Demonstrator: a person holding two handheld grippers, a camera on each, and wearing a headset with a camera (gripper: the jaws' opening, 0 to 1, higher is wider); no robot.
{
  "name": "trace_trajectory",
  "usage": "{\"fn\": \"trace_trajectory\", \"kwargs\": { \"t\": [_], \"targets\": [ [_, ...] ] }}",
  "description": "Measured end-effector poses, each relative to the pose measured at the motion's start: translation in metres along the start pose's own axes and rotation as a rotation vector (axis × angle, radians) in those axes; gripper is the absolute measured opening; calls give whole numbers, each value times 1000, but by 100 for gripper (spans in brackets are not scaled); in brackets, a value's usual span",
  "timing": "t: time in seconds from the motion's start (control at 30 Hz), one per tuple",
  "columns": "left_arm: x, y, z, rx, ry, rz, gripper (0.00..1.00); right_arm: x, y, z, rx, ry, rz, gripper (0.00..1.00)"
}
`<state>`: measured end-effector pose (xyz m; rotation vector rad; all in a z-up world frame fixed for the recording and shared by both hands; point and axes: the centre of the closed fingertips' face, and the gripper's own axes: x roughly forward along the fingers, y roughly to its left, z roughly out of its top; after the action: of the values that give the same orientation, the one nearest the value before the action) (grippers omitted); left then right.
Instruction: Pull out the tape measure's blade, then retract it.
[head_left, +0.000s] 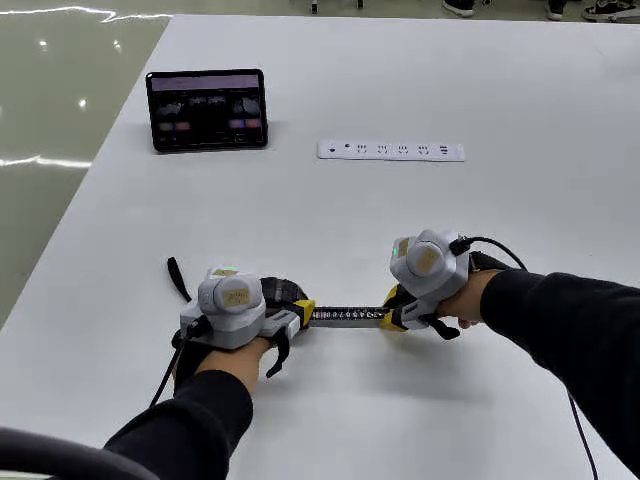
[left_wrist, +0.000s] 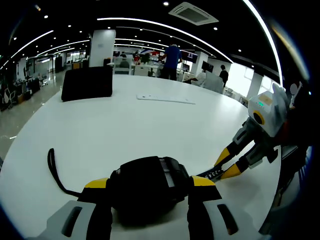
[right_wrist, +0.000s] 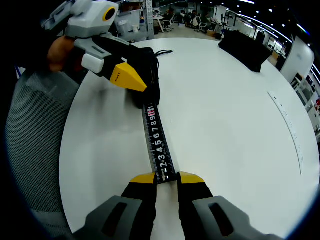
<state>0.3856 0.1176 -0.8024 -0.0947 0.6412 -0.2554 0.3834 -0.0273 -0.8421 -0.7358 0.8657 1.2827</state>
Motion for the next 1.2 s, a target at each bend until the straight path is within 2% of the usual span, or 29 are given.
{"fn": "trace_trajectory", "kwargs": {
  "t": [0.97,1.07,1.2],
  "targets": [
    [0,-1,0,-3,-3,-13,56,7,6,16,-20,-29,6,11],
    [0,-1,1,-4,-4,-17,56,8,8,18,-57,-37,6,11],
    [0,-1,1,-4,-4,-16,56,9,7,19,-36,-49,6,11]
  ]
}}
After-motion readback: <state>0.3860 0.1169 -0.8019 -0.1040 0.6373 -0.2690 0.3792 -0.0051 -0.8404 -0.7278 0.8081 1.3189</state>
